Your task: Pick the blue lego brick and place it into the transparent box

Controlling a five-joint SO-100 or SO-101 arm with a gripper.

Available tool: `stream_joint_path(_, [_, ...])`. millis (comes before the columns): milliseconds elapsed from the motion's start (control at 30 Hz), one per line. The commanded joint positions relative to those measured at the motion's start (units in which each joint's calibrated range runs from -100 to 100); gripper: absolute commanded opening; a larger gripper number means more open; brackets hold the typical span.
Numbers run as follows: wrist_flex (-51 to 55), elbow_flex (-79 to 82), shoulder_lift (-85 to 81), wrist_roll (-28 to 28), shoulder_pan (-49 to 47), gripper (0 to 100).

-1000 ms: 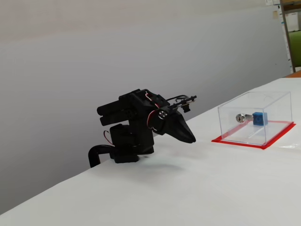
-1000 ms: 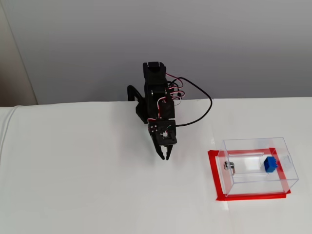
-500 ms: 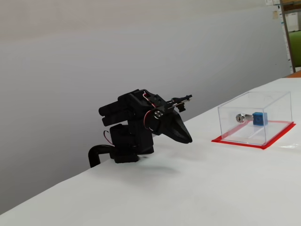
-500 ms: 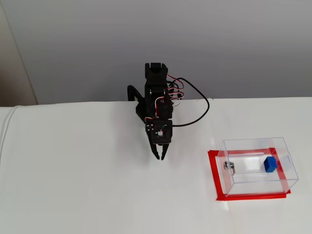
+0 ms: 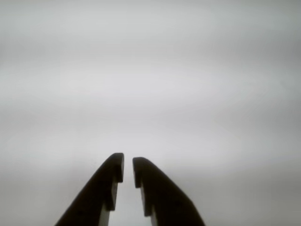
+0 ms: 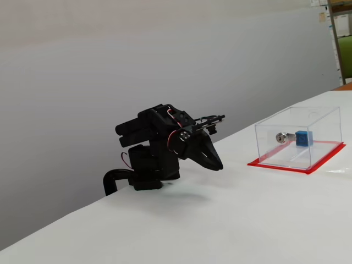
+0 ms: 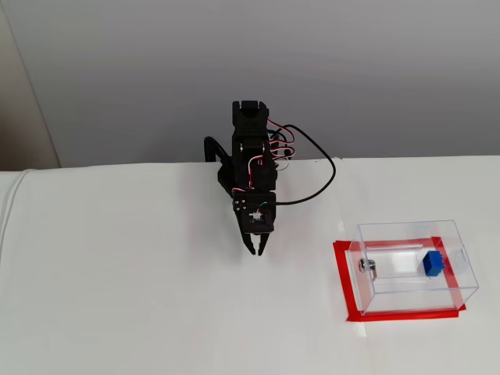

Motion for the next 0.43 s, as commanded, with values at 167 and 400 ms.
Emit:
stream_joint_path(167, [0.1, 1.0, -0.8, -0.2, 0.1, 2])
stream_joint_path(400, [0.1, 0.9, -0.6, -0.4, 0.3, 2])
